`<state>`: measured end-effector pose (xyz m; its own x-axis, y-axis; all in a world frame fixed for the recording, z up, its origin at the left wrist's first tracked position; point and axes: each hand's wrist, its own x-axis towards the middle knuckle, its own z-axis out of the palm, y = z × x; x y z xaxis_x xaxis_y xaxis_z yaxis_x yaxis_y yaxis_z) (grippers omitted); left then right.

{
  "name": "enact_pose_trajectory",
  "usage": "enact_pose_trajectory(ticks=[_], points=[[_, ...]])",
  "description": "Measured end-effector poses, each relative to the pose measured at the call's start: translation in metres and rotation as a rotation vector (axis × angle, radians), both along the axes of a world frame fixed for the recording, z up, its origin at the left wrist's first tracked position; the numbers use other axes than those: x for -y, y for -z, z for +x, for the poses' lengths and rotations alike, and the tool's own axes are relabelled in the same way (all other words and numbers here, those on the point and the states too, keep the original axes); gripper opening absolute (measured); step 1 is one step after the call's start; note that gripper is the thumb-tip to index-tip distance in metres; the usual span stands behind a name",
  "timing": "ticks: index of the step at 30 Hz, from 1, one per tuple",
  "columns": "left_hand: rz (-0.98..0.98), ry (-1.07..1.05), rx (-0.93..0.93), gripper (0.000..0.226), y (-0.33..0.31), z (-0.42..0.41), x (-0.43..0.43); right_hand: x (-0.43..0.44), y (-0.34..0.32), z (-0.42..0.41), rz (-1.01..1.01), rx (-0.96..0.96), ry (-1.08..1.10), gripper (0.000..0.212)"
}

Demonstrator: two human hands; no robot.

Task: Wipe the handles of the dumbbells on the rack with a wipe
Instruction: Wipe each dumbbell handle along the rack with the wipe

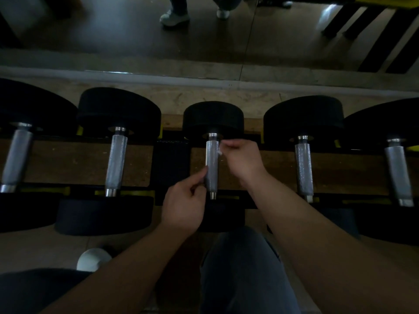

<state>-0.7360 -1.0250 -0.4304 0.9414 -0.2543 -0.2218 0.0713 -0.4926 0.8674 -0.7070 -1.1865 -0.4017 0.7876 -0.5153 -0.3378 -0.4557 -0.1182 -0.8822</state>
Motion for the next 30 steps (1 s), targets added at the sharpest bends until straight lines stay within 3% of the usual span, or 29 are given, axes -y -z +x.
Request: enact_pose_trajectory(ticks=[4, 6, 11, 13, 15, 19, 21, 26, 28, 30], points=[[-0.006, 0.021, 0.010, 0.045, 0.000, 0.000, -0.001, 0.001, 0.001, -0.032, -0.151, -0.256, -0.370, 0.020], [-0.006, 0.021, 0.014, 0.045, 0.000, 0.000, -0.001, 0.001, -0.003, -0.037, -0.147, -0.337, -0.445, 0.019], [0.002, 0.016, 0.020, 0.046, -0.003, -0.001, 0.000, -0.003, -0.015, -0.013, 0.091, -0.185, -0.064, 0.015], [0.011, 0.014, 0.036, 0.046, -0.003, -0.001, 0.000, -0.003, -0.016, -0.004, 0.056, -0.121, -0.031, 0.014], [0.017, 0.014, 0.036, 0.046, -0.003, -0.001, 0.000, 0.001, -0.015, -0.007, -0.060, -0.163, -0.141, 0.013], [0.027, 0.035, 0.034, 0.046, -0.005, -0.001, -0.001, 0.002, -0.021, -0.033, -0.279, -0.484, -0.606, 0.010], [0.029, 0.051, 0.030, 0.045, -0.006, -0.001, -0.001, 0.000, -0.023, -0.035, -0.239, -0.465, -0.552, 0.008], [0.039, 0.069, 0.048, 0.045, -0.013, -0.003, -0.002, -0.005, -0.020, -0.007, -0.003, -0.167, -0.067, 0.020], [0.041, 0.073, 0.043, 0.045, -0.013, -0.003, -0.002, -0.004, -0.018, -0.005, -0.036, -0.139, -0.074, 0.023], [0.026, 0.084, 0.034, 0.048, -0.014, -0.004, -0.002, -0.002, -0.019, -0.015, -0.155, -0.267, -0.281, 0.013]])
